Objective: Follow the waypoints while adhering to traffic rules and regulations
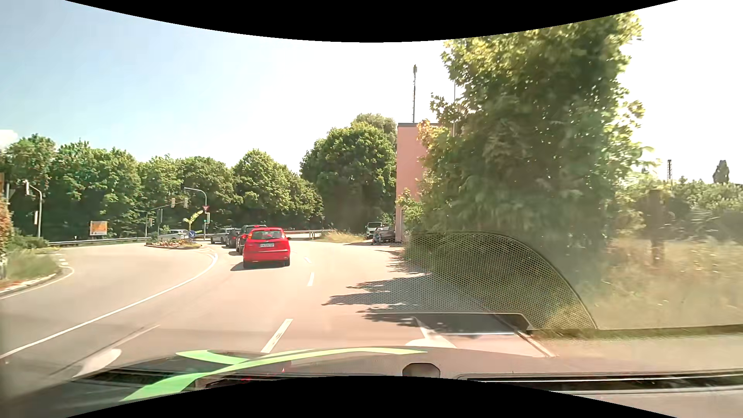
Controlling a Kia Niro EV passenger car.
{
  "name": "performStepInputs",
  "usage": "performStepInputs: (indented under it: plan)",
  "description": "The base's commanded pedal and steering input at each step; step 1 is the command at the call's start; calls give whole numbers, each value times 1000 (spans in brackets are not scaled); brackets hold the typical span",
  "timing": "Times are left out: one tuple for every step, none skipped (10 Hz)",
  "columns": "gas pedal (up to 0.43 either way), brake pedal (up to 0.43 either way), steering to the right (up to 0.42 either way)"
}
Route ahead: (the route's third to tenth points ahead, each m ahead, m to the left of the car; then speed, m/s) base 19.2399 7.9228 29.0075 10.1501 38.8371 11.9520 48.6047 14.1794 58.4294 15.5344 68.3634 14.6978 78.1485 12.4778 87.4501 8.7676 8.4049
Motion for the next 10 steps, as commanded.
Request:
performStepInputs:
  plan:
    - [79,0,-35]
    - [79,0,-36]
    - [79,0,-39]
    - [79,0,-45]
    - [79,0,-49]
    - [79,0,-51]
    - [87,0,-53]
    - [87,0,-55]
    - [87,0,-60]
    - [87,0,-65]
